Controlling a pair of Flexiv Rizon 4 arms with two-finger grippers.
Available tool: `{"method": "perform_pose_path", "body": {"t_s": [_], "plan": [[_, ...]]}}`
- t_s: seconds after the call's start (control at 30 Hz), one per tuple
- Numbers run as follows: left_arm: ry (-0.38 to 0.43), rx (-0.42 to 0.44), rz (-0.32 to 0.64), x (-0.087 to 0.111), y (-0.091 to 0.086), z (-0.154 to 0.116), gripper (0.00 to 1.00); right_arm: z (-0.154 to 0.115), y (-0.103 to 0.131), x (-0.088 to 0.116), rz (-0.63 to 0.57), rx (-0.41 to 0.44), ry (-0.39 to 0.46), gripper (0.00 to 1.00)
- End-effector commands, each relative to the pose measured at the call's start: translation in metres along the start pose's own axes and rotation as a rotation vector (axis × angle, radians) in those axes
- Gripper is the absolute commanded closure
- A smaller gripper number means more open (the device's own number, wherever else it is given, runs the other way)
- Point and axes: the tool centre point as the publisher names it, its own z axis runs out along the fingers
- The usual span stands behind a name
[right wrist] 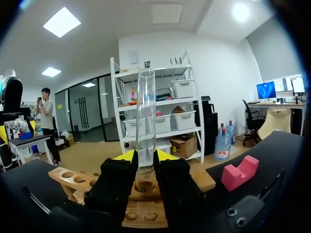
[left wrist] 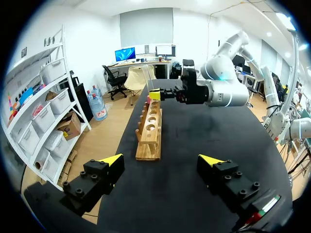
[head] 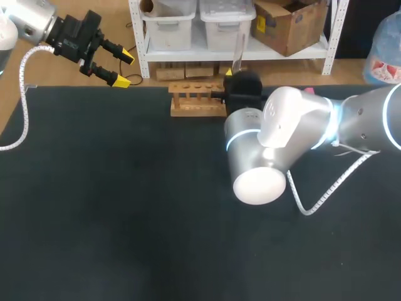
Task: Grasp the test tube, adjust it, and insert it.
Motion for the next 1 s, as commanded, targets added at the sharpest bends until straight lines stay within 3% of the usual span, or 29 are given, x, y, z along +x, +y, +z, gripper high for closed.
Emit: {"method": "perform_pose_path", "body": {"t_s": [0.03, 0.17, 0.3, 0.47, 0.5, 0.57, 0.63, 1.0], "plan": [[0.002, -0.003, 0.001, 0.000, -0.001, 0.000, 0.00, -0.001, -0.006, 0.003, 0.009, -0.386, -0.006, 1.00], [0.002, -0.003, 0.001, 0.000, -0.001, 0.000, 0.00, -0.002, -0.006, 0.004, 0.014, -0.386, -0.002, 1.00], [0.002, -0.003, 0.001, 0.000, -0.001, 0.000, 0.00, -0.002, -0.005, 0.005, 0.015, -0.386, 0.002, 0.63], [0.002, -0.003, 0.001, 0.000, -0.001, 0.000, 0.00, -0.002, -0.004, 0.004, 0.011, -0.386, 0.006, 0.39], [0.002, -0.003, 0.001, 0.000, -0.001, 0.000, 0.00, -0.002, -0.004, 0.003, 0.010, -0.386, 0.007, 0.26], [0.002, -0.003, 0.001, 0.000, -0.001, 0.000, 0.00, -0.003, -0.004, 0.002, 0.008, -0.388, 0.009, 0.10], [0.002, -0.003, 0.001, 0.000, -0.001, 0.000, 0.00, -0.004, -0.004, 0.000, 0.005, -0.394, 0.013, 0.00], [0.002, -0.003, 0.001, 0.000, -0.001, 0.000, 0.00, -0.030, -0.007, -0.018, 0.039, -0.533, 0.110, 0.00]]}}
